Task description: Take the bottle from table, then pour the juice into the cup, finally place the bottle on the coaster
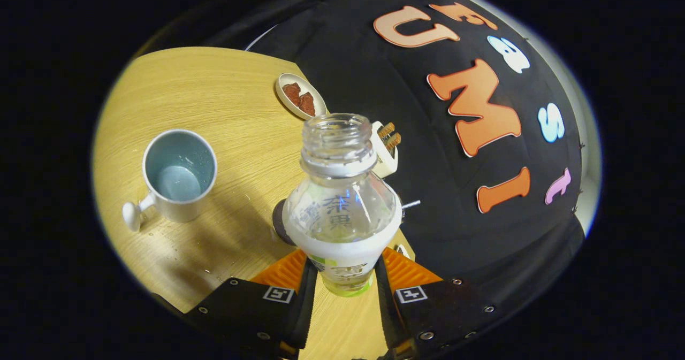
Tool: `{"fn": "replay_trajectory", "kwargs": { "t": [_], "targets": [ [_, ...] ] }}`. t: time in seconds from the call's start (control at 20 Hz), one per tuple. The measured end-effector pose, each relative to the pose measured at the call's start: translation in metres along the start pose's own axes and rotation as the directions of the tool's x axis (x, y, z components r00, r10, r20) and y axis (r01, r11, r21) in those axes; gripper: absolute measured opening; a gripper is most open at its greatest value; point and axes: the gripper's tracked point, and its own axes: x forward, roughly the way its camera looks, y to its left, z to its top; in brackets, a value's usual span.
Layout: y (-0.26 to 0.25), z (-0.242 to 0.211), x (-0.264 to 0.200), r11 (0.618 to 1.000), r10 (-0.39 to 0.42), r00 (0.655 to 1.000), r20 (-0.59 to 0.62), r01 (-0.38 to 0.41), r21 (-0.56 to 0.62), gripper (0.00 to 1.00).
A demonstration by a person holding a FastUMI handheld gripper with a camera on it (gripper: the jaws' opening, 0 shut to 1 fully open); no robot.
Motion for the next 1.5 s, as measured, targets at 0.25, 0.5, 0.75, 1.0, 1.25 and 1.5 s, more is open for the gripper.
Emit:
{"fn": "replay_trajectory", "kwargs": {
  "t": [0.25,0.5,0.75,1.0,1.25,1.5],
  "targets": [
    [0.007,0.018,0.01,0.984,-0.032,0.998,0.055,0.041,-0.174,0.55],
    [0.01,0.028,0.01,0.956,-0.049,0.994,0.098,0.076,-0.285,0.54],
    [0.008,0.032,0.013,0.916,-0.09,0.988,0.128,0.132,-0.379,0.54],
    [0.004,0.034,0.018,0.877,-0.117,0.984,0.135,0.166,-0.451,0.55],
    [0.005,0.034,0.019,0.847,-0.114,0.982,0.15,0.175,-0.502,0.54],
    [0.005,0.037,0.019,0.819,-0.11,0.98,0.165,0.183,-0.543,0.54]
  ]
}}
